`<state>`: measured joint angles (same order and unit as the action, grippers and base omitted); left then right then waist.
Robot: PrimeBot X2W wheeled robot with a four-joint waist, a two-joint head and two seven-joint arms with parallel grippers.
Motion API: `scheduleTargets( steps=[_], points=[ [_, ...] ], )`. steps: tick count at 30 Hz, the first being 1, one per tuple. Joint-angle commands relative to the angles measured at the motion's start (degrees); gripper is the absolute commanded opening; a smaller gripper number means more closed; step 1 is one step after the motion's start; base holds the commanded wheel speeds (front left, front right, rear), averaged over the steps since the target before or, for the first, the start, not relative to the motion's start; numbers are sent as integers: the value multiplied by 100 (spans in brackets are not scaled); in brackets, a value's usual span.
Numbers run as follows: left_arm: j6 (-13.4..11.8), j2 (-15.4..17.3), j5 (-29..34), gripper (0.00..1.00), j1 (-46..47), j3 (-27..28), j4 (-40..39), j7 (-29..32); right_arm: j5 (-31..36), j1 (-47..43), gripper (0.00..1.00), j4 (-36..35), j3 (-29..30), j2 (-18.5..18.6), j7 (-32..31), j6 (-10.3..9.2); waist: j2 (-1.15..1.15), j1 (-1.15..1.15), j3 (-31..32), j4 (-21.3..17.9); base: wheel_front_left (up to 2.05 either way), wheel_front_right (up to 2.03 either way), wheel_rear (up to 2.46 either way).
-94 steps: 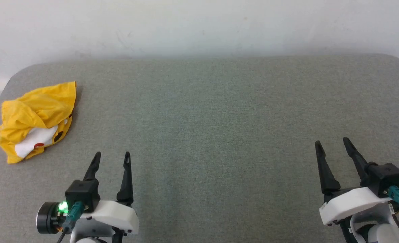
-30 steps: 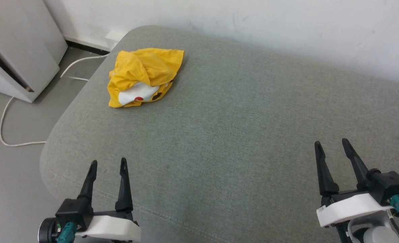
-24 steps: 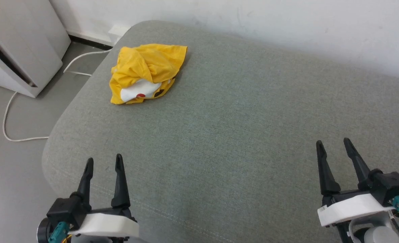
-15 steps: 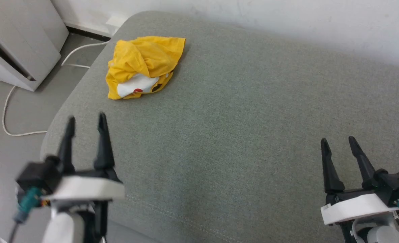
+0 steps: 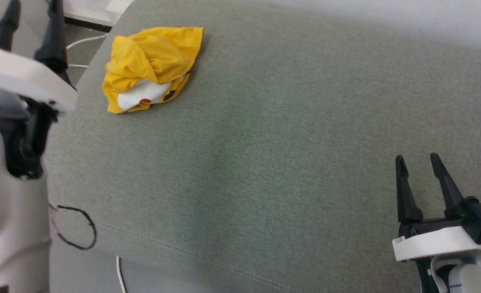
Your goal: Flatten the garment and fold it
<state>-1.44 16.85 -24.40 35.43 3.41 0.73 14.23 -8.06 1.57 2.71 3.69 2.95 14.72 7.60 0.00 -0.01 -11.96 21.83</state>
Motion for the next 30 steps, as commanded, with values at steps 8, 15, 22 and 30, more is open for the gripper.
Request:
scheduleTargets(
  steps=[8,15,22,30],
  points=[
    [263,578,-347,100,1053,-42,1047,1269,266,229,100,-384,129,-7,16,-11,0,1,-748,-538,0,0,0],
    [198,840,-543,100,1544,14,1614,2022,386,378,100,-679,122,-7,-73,-11,0,1,-1255,-850,0,0,0],
    [99,1026,-626,100,1558,13,1997,2570,450,477,100,-941,193,-7,-161,-11,0,1,-1742,-1064,0,0,0],
    [-59,1229,-388,100,1316,-39,2515,2488,505,521,100,-1115,212,-7,-223,-11,0,1,-2072,-1208,0,0,0]
  ],
)
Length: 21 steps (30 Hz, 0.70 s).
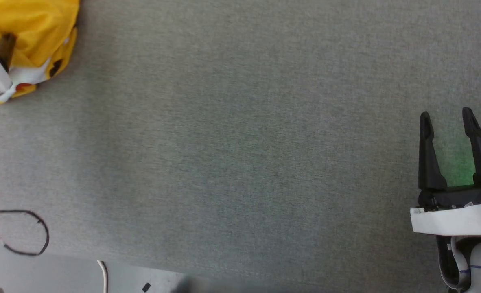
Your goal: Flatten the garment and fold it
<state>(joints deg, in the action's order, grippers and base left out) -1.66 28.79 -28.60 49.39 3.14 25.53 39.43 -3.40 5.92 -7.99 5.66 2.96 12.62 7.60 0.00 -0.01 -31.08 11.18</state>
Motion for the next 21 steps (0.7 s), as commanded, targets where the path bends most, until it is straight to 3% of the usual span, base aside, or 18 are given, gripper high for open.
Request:
scheduleTargets(
  steps=[1,6,7,8,21],
  points=[
    [-48,52,54,100,-98,-20,107,-48,40,89,100,-64,15,-8,-22,-11,0,1,-192,-159,0,0,0],
    [-47,8,74,100,-136,-74,391,-184,77,111,100,-173,43,-8,-79,-11,0,1,-341,-191,0,0,0],
    [-10,3,84,39,-132,-105,431,-223,84,119,100,-194,56,-8,-91,-11,0,1,-364,-190,0,0,0],
    [34,-9,79,0,-121,-126,463,-276,91,129,100,-209,67,-8,-100,-11,0,1,-378,-187,0,0,0],
    [353,88,13,0,309,-178,585,-750,-60,202,100,63,37,-8,3,-11,0,1,87,-181,0,0,0]
  ],
)
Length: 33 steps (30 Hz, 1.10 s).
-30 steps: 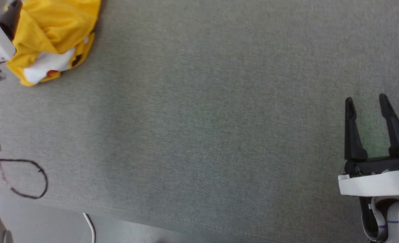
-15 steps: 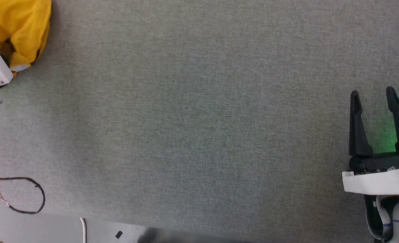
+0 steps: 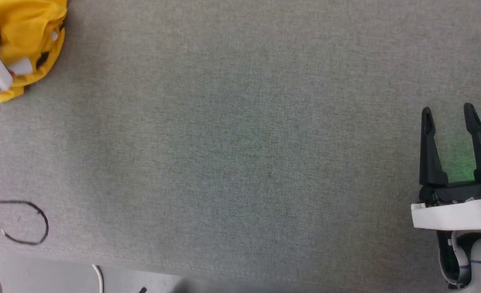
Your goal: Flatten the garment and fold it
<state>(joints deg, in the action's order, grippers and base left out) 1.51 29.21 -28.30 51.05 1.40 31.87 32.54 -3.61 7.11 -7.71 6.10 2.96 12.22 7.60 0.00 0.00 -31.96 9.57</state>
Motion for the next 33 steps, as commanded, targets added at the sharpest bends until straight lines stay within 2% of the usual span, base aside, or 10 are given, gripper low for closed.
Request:
scheduleTargets(
  steps=[1,5,10,18,24,33],
  points=[
    [60,70,-1,0,197,-19,-90,-107,-65,83,100,76,-11,-8,65,-11,0,0,244,-31,0,0,0],
    [206,57,-41,0,472,-87,-295,-241,-197,76,100,252,1,-8,150,-11,0,0,519,-75,0,0,0],
    [375,-109,-97,0,756,-332,-665,-321,-377,2,100,502,3,-8,231,-11,0,0,965,-153,0,0,0],
    [502,-400,-276,0,1114,-788,-1288,-35,-671,-132,100,787,-50,-8,274,-11,0,0,1749,-373,0,0,0],
    [542,-802,-667,0,1314,-1076,-1820,294,-875,-362,100,827,-40,-8,276,-11,0,0,2229,-594,0,0,0],
    [565,-1469,-1113,0,1255,-1654,-2644,657,-961,-517,100,807,-46,-8,277,-11,0,0,2428,-945,0,0,0]
  ],
)
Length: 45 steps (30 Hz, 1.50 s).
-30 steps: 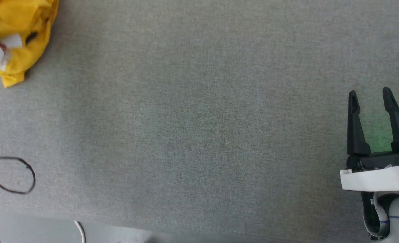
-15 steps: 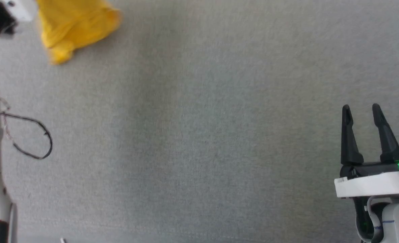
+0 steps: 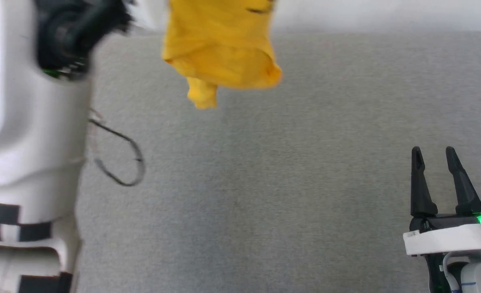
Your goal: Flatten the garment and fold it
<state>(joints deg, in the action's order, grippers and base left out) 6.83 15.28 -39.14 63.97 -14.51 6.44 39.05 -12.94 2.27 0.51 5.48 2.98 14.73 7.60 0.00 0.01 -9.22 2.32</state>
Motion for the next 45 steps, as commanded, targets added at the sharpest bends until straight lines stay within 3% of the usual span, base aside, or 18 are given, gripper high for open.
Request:
scheduleTargets(
  steps=[1,6,14,24,33,34,35,40,45],
  points=[
    [33,-160,-49,0,-80,-130,-184,-4,-31,-32,100,-20,24,-11,26,-11,0,-1,161,-259,0,0,0],
    [-10,-535,21,0,-417,-498,-411,-168,-56,-55,100,-28,60,-11,27,-11,0,-1,166,-439,0,0,0],
    [-89,-658,587,0,-1202,-985,-94,-849,-128,-71,100,-6,-36,-11,27,-11,0,-1,135,-656,0,0,0],
    [-277,-1006,753,0,-2517,-1437,1445,-1896,-162,-8,100,26,-118,-11,27,-11,0,-1,70,-854,0,0,0],
    [-665,-1174,809,2,-2589,-1642,2988,-2228,-200,79,100,72,-305,-11,27,-11,0,-1,-62,-1050,0,0,0],
    [-678,-1184,778,42,-2555,-1636,3092,-2266,-203,87,100,77,-307,-11,27,-11,0,-1,-71,-1059,0,0,0],
    [-669,-1193,749,100,-2518,-1641,3174,-2305,-204,92,100,82,-300,-11,27,-11,0,-1,-77,-1063,0,0,0],
    [-606,-1222,595,100,-2245,-1607,3241,-2696,-167,44,100,83,-129,-11,27,-11,0,-1,-34,-960,0,0,0],
    [-570,-1221,581,100,-2054,-1572,2825,-3186,-133,3,100,65,-18,-11,27,-11,0,-1,64,-813,0,0,0]
  ],
)
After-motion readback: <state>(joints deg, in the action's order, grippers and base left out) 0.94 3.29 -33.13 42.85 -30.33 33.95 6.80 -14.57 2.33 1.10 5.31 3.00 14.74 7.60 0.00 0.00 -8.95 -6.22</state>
